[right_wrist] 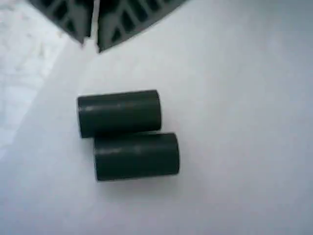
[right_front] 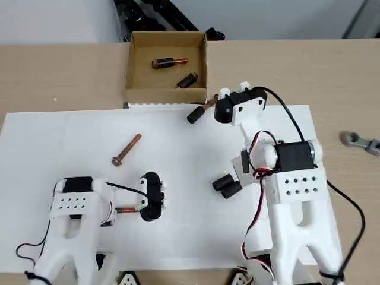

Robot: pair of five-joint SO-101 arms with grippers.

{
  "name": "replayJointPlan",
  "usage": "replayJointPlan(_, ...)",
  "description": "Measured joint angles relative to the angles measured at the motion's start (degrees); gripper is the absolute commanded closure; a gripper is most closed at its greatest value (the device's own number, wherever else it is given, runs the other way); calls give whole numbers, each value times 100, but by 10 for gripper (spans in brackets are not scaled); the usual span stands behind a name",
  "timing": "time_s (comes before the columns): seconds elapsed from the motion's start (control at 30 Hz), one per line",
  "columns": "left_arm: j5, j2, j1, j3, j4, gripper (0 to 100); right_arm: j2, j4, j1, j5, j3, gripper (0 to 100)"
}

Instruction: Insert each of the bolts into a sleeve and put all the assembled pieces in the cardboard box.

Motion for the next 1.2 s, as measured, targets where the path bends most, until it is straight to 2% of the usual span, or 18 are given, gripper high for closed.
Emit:
replayJointPlan(0.23, 387, -53, 0, -62, -123, 885, 0, 0, 0, 0, 0, 995)
replayJointPlan(0.33, 835, -53, 0, -343, -62, 885, 0, 0, 0, 0, 0, 995)
replayJointPlan(0.47, 1662, -53, 0, -1160, 536, 885, 0, 0, 0, 0, 0, 995)
replayJointPlan(0.57, 2875, -53, 0, -2048, 1055, 885, 0, 0, 0, 0, 0, 995)
replayJointPlan(0.73, 5591, -53, 0, -3464, 2040, 885, 0, 0, 0, 0, 0, 995)
replayJointPlan(0.9, 8035, -53, 9, -3921, 2435, 862, 0, 0, 0, 0, 0, 995)
replayJointPlan(1.03, 9204, 343, -9, -3991, 2453, 800, 0, -26, 0, 0, 0, 995)
replayJointPlan(1.2, 10716, 1679, -53, -3991, 2470, 784, 0, -26, 0, 0, 0, 995)
